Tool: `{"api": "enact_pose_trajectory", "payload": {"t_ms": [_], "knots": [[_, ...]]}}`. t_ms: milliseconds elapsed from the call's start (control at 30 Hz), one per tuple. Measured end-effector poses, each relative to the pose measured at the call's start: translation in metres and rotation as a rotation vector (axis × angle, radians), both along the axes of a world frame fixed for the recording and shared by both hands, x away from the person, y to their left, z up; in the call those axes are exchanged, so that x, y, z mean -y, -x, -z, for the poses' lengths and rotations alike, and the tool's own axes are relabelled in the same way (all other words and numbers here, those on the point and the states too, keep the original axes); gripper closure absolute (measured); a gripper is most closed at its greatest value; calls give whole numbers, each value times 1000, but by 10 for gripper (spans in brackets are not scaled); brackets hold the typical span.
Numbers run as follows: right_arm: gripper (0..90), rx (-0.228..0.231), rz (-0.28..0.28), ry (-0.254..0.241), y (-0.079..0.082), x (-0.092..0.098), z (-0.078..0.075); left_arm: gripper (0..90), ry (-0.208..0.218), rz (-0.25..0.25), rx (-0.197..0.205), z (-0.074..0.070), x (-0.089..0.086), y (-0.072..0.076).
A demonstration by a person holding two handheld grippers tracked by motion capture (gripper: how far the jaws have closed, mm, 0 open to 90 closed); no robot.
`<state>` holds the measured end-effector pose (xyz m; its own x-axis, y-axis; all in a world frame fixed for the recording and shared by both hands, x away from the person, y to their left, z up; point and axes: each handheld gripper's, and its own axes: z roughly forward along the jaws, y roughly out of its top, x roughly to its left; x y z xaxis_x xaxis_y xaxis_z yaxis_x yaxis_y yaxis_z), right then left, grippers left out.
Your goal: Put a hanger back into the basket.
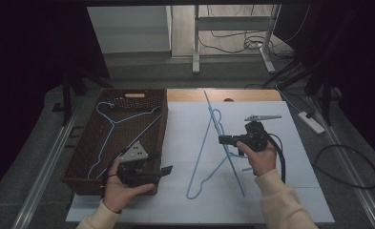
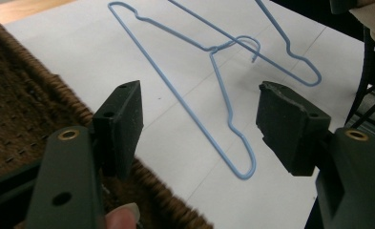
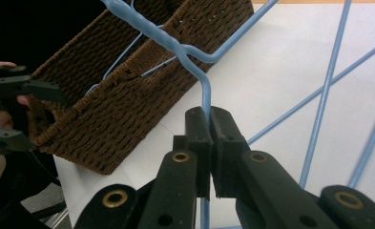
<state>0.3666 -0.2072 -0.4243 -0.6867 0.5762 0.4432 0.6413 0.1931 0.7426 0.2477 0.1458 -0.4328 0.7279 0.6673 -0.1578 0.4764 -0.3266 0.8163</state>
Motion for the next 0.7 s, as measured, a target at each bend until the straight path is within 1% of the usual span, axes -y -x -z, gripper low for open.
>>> {"api": "enact_pose_trajectory", "payload": {"t_ms": [33,167,200,233,300,333,367,467,500,700], "knots": [[878,0,0,0,0,0,0,339,0,0,0,0,0,0],[878,7,2,-12,4,-2,2,339,13,15,-19,-2,16,-5],[878,9,4,-16,4,-2,3,339,13,15,-19,-2,16,-5],[878,7,4,-20,5,-3,3,339,19,18,-25,-1,22,-6],[878,7,2,-23,6,-4,4,339,30,12,-32,0,28,-9],[878,9,2,-24,7,-5,5,340,30,12,-32,0,28,-9],[878,12,2,-27,8,-5,5,339,36,16,-41,2,34,-12],[879,14,0,-28,9,-7,4,340,40,20,-46,3,38,-14],[878,18,3,-29,10,-7,4,339,44,26,-53,4,43,-16],[878,29,12,-34,12,-8,4,339,42,51,-61,7,59,-20]]}}
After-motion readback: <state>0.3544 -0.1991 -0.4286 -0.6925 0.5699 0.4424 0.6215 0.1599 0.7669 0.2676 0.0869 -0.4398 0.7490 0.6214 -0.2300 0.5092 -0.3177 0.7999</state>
